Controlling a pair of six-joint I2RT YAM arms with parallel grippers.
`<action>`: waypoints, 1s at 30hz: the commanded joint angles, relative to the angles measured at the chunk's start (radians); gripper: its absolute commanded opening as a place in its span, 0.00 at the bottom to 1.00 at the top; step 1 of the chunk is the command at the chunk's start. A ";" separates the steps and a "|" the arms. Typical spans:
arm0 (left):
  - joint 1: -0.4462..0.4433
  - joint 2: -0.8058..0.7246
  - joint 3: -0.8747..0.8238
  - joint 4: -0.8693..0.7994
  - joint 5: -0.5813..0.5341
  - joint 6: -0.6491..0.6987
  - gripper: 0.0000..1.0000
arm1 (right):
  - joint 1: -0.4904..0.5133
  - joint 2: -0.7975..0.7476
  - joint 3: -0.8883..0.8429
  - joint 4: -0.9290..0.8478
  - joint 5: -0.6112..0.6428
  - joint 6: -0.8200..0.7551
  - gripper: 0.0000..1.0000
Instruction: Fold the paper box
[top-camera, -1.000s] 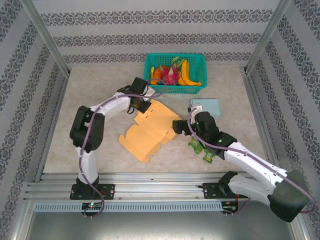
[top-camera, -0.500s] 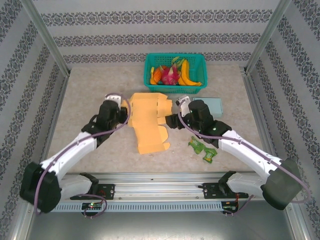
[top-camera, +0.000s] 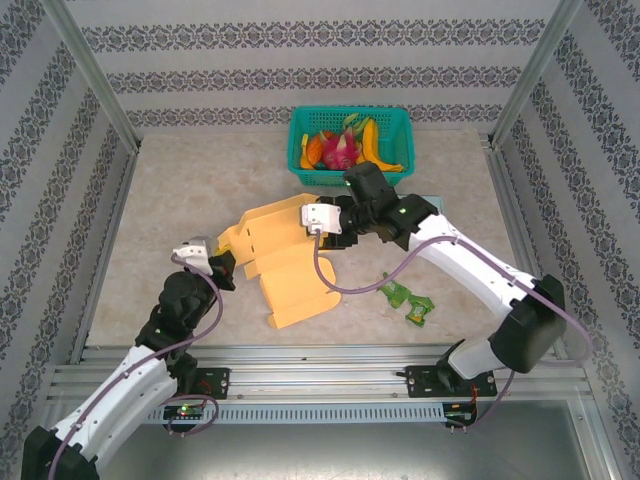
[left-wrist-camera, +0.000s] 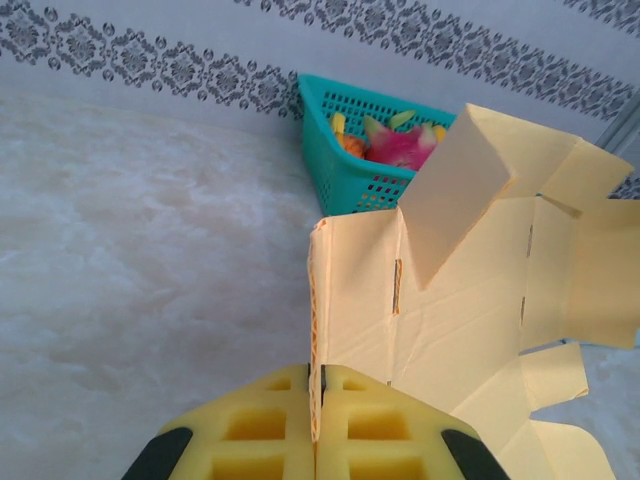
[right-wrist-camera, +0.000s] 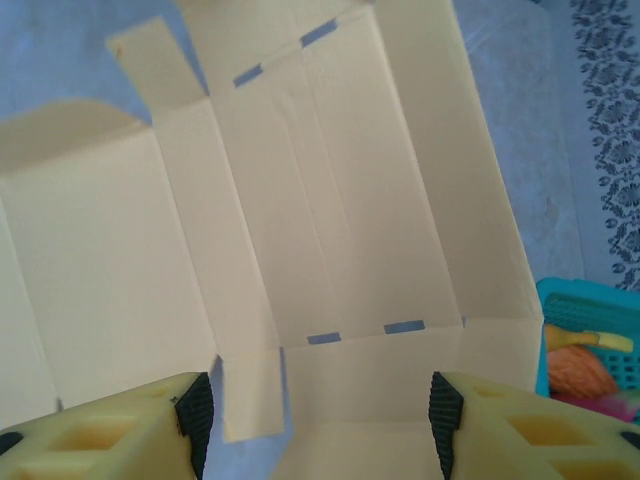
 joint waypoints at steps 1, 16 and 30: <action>-0.011 -0.019 -0.023 0.120 0.038 0.030 0.00 | 0.010 0.036 0.080 -0.110 0.091 -0.235 0.57; -0.064 -0.038 -0.063 0.165 0.020 0.062 0.00 | 0.048 0.354 0.502 -0.321 0.190 -0.279 0.45; -0.064 -0.052 -0.069 0.165 0.012 0.062 0.00 | 0.041 0.465 0.670 -0.509 0.193 -0.301 0.31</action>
